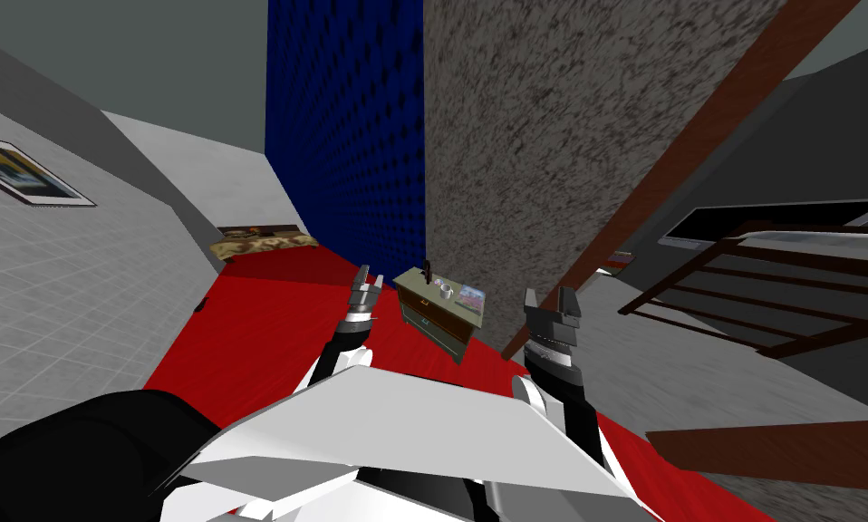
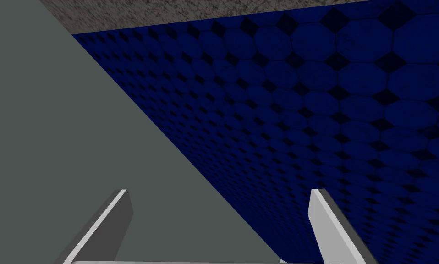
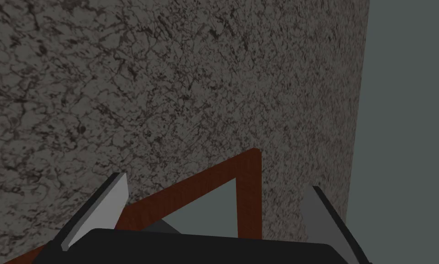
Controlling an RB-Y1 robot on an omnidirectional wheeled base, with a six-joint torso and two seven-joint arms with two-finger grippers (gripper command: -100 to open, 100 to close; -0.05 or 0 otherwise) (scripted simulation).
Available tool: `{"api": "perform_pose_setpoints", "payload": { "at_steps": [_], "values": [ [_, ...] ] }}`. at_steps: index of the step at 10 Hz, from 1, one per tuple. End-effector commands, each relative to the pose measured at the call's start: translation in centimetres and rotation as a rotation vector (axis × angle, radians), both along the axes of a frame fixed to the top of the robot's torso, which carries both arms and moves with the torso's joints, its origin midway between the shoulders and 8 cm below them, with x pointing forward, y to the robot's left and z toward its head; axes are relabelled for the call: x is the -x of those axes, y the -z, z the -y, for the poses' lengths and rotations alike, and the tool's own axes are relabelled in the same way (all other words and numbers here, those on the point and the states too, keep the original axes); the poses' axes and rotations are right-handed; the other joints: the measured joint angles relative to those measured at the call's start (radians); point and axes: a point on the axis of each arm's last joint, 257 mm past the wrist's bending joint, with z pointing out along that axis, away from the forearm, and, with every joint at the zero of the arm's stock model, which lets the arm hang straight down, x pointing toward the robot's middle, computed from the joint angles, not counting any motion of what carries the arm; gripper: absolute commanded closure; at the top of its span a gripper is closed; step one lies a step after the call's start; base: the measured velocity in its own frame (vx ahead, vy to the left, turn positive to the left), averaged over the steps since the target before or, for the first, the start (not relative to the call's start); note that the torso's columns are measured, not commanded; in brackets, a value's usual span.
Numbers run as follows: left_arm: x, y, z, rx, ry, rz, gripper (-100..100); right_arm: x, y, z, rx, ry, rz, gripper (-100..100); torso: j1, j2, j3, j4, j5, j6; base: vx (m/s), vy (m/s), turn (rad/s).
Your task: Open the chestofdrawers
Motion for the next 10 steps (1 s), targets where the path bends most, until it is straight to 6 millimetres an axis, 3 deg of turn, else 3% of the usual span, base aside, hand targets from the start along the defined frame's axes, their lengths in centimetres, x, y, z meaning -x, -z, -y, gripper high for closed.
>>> {"api": "perform_pose_setpoints", "payload": {
  "at_steps": [1, 9, 10],
  "values": [
    [0.00, 0.00, 0.00, 0.000, 0.000, 0.000, 0, 0.00, 0.00, 0.00, 0.000, 0.000, 0.000, 0, 0.000, 0.040, -0.082, 0.041, 0.000, 0.000, 0.000, 0.000, 0.000],
    [0.01, -0.02, 0.00, 0.000, 0.000, 0.000, 0, 0.01, -0.02, 0.00, 0.000, 0.000, 0.000, 0, 0.000, 0.618, -1.234, 0.617, 0.000, 0.000, 0.000, 0.000, 0.000],
    [-0.37, 0.81, 0.26, -0.026, 0.011, -0.012, -100, 0.01, -0.02, 0.00, 0.000, 0.000, 0.000, 0, 0.000, 0.691, -1.382, 0.691, 0.000, 0.000, 0.017, 0.002, -0.041]
  ]
}}
